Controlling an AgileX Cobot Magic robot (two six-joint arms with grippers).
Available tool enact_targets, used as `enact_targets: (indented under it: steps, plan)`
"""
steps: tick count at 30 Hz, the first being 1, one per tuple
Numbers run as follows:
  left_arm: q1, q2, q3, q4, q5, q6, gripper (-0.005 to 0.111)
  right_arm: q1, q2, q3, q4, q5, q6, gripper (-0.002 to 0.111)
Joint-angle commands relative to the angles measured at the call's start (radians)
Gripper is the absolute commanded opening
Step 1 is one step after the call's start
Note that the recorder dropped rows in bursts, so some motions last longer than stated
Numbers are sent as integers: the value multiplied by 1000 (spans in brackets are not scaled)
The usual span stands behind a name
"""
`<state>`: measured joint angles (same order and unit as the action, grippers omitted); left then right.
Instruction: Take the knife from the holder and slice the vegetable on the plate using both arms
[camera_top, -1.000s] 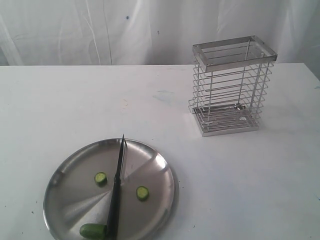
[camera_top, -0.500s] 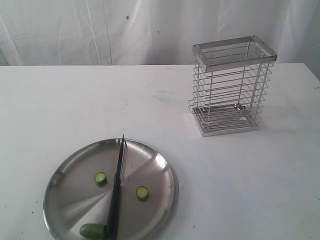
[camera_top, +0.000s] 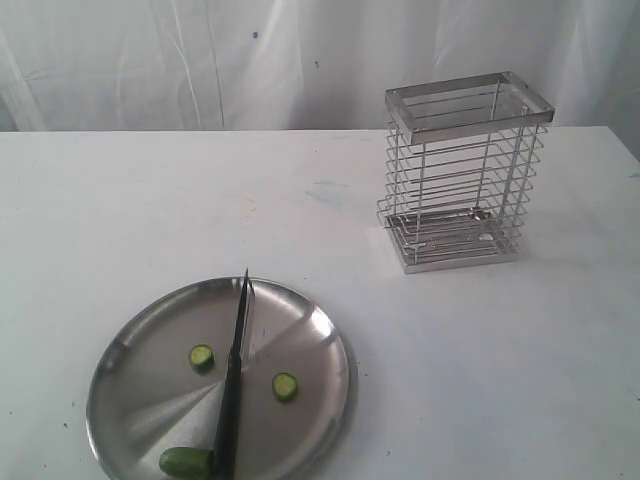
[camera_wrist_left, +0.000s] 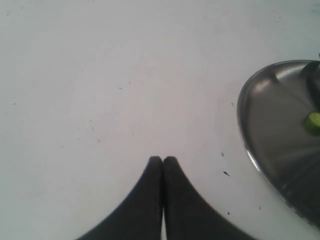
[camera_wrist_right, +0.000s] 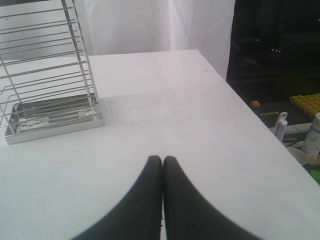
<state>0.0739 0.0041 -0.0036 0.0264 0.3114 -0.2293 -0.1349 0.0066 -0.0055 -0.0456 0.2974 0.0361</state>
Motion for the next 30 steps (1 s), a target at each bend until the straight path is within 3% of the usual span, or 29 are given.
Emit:
enact_targets:
  steps: [1, 30]
  plan:
    - [2, -4, 4, -5, 11, -2, 0, -5, -7, 6, -2, -6, -8, 0]
    - [2, -4, 4, -5, 6, -2, 0, -5, -7, 6, -2, -6, -15, 0]
